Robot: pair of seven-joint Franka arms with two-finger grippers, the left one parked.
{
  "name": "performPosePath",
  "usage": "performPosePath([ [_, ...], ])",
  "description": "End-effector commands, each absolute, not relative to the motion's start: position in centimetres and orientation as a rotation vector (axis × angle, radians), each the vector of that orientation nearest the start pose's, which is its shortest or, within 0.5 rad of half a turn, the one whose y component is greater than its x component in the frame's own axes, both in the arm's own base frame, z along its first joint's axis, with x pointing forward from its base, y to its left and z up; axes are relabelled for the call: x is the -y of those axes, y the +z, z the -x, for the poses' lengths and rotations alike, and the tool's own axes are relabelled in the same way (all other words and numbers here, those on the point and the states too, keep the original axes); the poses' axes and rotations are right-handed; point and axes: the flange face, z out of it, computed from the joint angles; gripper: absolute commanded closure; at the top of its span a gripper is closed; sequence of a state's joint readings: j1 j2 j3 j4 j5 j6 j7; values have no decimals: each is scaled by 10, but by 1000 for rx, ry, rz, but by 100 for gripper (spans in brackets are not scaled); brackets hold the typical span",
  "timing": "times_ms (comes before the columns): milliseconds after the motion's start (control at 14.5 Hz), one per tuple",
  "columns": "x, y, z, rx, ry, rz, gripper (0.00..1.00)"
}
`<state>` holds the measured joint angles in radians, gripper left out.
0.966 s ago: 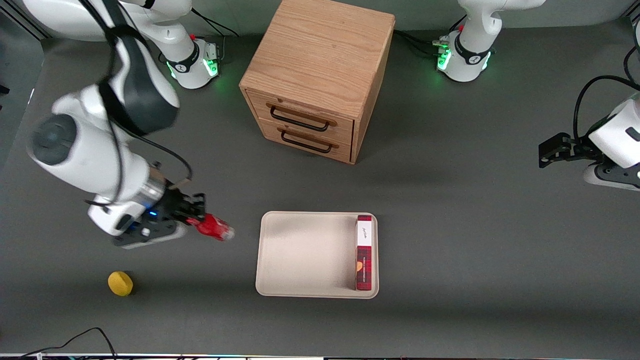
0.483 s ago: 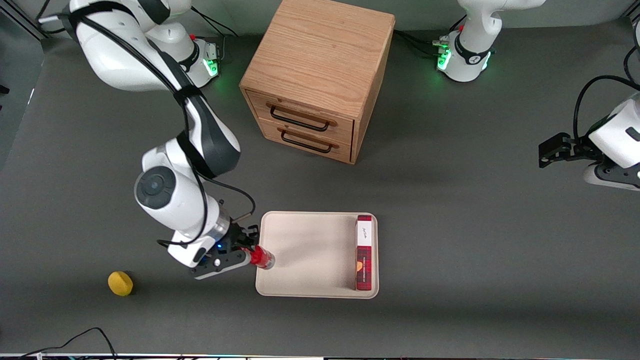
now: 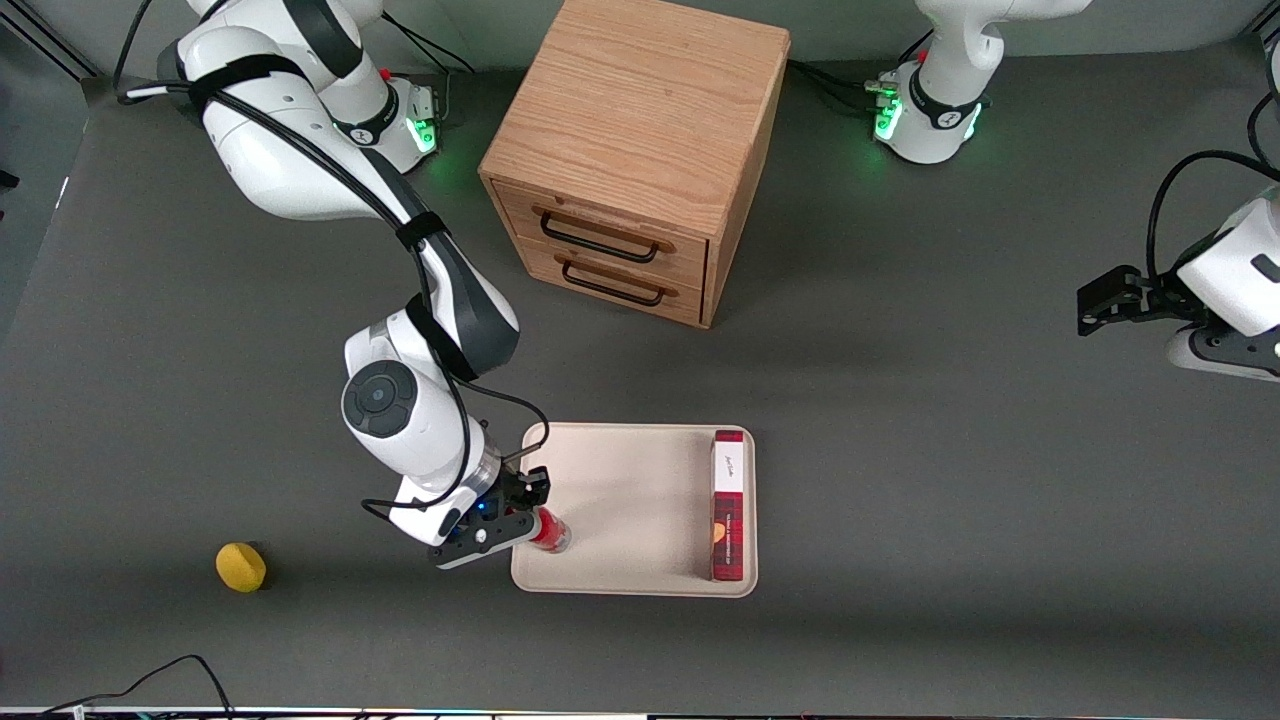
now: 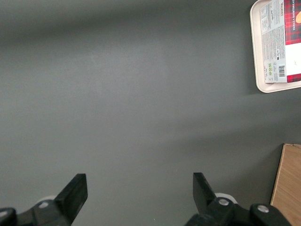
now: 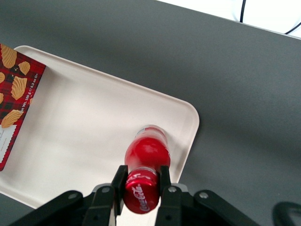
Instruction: Place coke bottle on tray
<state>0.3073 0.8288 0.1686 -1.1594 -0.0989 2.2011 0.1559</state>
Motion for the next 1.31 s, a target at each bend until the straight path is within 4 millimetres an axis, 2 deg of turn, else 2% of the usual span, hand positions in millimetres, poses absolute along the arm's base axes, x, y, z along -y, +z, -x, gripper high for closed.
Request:
performPosePath([
  [0,-323,327,-723,442,-391,2997,100],
  [69,-323,325,-723,440,-391,2995,100],
  [138,-323,325,-723,438,-390,2995,90],
  [276,-323,325,-723,429,-390,2996,38],
  [345,-323,325,-723,423,-390,2997,19],
  [414,-323,325,-723,421,-390,2996,8],
  [483,-323,325,-723,417,-389,2997,1],
  [690,-317,331,-726,388,-400,2997,0],
  [897,-310,365,-721,381,-398,3004,0],
  [1034,-291,390,-715,353,-304,3034,0],
  [1103,-275,405,-703,340,-210,3069,0],
  [1172,-267,426,-687,336,-176,3068,0],
  [1241,-248,441,-669,310,-149,3077,0],
])
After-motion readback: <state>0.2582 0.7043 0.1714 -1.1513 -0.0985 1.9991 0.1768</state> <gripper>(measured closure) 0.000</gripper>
